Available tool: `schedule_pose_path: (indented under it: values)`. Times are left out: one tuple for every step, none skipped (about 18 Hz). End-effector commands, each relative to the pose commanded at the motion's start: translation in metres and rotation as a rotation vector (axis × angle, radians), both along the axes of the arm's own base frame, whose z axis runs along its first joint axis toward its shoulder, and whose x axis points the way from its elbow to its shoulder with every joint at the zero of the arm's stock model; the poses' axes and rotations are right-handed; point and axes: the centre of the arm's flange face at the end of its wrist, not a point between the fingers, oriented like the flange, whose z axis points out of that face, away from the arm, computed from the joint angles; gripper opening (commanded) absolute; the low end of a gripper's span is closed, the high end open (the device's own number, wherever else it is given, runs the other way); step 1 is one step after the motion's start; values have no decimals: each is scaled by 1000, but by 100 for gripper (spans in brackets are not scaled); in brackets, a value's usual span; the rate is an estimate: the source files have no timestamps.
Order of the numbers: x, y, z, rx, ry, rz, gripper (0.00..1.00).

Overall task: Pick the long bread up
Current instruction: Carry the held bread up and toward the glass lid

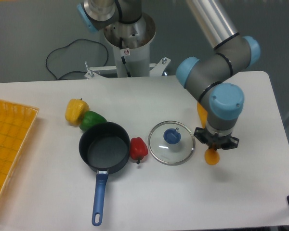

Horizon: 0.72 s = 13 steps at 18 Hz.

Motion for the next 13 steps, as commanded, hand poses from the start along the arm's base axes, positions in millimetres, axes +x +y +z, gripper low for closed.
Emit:
schedule_pose_path:
  values:
    - [7,6,2,3,2,-12,7]
    - [16,14,3,2,4,-32,7]
    - [25,22,7,6,12,-49,7]
    - [30,27,14,18,22,-62,7]
    - [36,34,17,27,24,-74,7]
    - [44,40,21,32,31,-88,7]
    - [48,45,21,32,32,-97,7]
    - [52,49,19,31,31,-105,7]
    - [56,51,19,29,28,-110,7]
    - [59,51,17,30,24,-113,7]
    - [60,53,17,35,20,-115,7]
    - [60,54,18,46,17,-113,7]
    - [63,56,17,59,6,-117,7]
